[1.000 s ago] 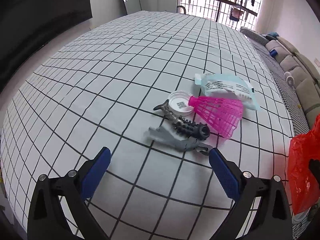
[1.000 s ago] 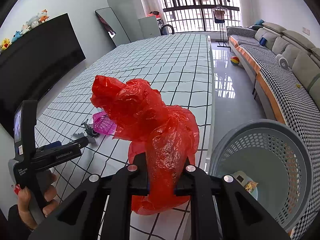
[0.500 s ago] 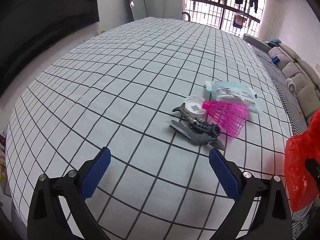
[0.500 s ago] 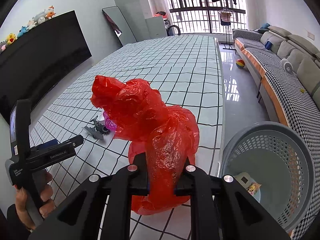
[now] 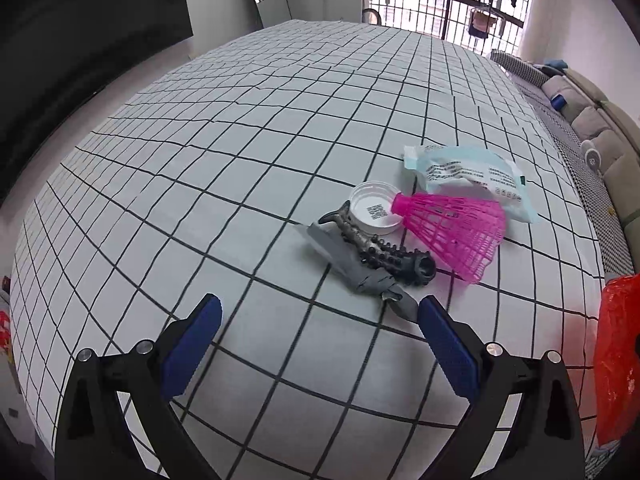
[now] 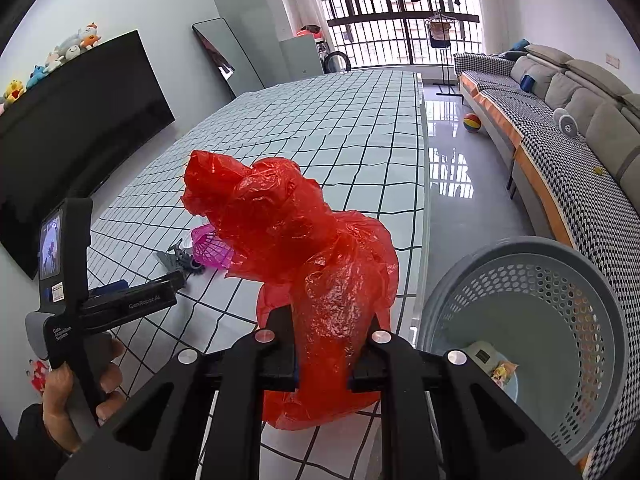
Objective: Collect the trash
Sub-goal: 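Grasp the flat grey plastic piece with the left gripper while the right gripper holds the bag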
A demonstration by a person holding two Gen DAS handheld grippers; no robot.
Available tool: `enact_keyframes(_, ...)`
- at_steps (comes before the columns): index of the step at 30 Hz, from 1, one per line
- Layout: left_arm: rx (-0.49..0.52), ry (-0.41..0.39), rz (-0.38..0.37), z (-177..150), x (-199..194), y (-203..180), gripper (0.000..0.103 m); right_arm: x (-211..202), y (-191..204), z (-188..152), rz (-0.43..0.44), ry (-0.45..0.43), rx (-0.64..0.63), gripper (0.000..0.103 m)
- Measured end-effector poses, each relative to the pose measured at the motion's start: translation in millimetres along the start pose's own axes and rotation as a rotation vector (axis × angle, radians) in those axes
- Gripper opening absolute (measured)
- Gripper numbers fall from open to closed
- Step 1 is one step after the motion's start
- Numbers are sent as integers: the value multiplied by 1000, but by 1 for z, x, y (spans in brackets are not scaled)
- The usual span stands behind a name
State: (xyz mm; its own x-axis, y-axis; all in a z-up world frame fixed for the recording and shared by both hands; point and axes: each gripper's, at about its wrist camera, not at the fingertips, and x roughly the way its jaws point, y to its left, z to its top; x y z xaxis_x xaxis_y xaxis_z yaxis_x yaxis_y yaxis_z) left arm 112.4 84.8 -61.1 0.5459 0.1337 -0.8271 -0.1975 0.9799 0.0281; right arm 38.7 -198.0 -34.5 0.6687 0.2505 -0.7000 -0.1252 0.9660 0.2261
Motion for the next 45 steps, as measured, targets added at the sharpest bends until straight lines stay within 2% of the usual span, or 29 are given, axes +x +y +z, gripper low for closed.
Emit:
enact_keyframes(7, -41, 4, 49, -9, -4, 37, 97, 5, 5, -1, 10, 8, -7, 14)
enact_keyframes(11, -44, -22, 33, -10, -12, 46, 97, 7, 9, 0, 17, 13, -16, 14)
enact_keyframes(22, 0, -43, -29, 6, -10, 11, 97, 9, 8, 0, 14, 16, -20, 14)
enact_keyframes(33, -2, -8, 1, 11, 14, 1, 94, 13, 4, 0, 15, 25, 3, 14)
enact_keyframes(35, 2, -3, 2, 11, 16, 1, 82, 15, 4, 0, 16, 28, 4, 14)
enact_keyframes(39, 6, 5, -15, 10, 19, 2, 70, 16, 5, 0, 18, 33, 7, 14)
enact_keyframes(41, 3, 2, -25, 9, 18, 3, 55, 16, 4, 1, 18, 34, 8, 14)
enact_keyframes(42, 4, 1, -30, 9, 17, 3, 52, 16, 4, 2, 18, 34, 8, 14)
enact_keyframes(44, 2, 0, -46, 9, 15, 5, 32, 14, 4, 2, 16, 33, 9, 14)
enact_keyframes(45, 3, -1, -54, 9, 15, 6, 26, 14, 4, 2, 15, 33, 8, 14)
